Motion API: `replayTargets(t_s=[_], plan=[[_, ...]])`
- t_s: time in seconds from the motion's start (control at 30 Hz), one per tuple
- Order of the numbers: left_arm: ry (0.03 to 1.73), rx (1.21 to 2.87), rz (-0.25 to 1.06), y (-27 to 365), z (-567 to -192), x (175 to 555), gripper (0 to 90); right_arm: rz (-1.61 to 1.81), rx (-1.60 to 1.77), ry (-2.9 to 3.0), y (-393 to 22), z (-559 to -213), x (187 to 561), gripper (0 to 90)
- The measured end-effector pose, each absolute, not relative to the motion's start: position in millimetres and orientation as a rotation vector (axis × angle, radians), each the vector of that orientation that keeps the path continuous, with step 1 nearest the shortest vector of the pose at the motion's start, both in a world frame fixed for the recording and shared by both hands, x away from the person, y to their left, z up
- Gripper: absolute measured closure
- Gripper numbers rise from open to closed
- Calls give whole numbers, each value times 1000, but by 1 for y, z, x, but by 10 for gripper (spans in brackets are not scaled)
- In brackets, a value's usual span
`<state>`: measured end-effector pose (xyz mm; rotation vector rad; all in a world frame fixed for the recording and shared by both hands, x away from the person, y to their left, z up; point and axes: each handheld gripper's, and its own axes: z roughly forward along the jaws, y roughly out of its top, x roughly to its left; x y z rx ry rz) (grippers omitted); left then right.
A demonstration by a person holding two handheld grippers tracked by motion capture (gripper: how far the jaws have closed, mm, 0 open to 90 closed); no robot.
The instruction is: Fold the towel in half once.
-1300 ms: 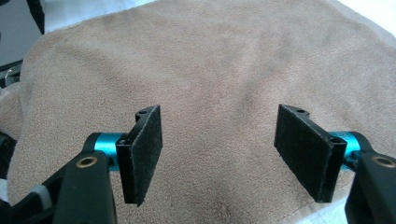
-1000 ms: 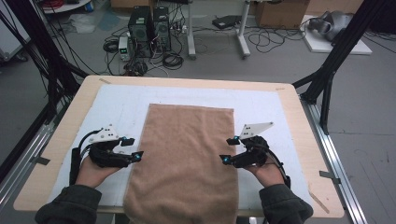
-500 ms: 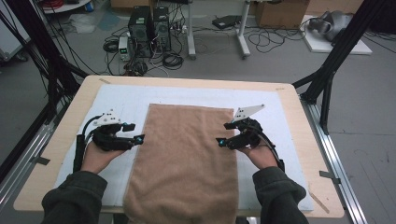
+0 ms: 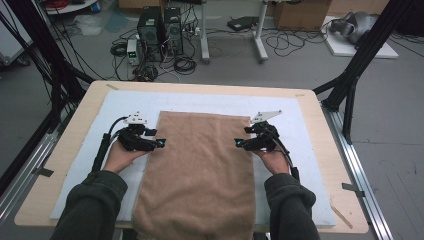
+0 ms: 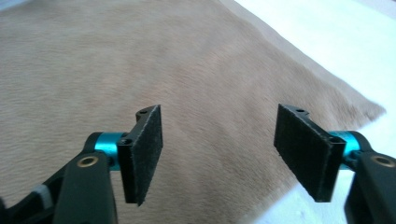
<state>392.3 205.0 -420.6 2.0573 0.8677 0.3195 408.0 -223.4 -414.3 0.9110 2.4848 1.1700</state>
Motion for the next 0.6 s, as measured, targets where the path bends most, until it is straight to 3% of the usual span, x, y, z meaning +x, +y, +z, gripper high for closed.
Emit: replayTargets(t_s=[0.4, 0.47, 0.53, 0.6], plan=[[962, 2104, 384, 208, -444, 408, 532, 1036, 984, 2517, -228, -440, 421, 469], [993, 2108, 418, 207, -443, 407, 647, 1045, 991, 2517, -228, -441, 421, 545], [978, 2131, 437, 204, -442, 406, 710, 1048, 999, 2518, -226, -441, 420, 584], [965, 2146, 453, 201, -442, 405, 778, 1055, 1006, 2530, -227, -440, 420, 680]])
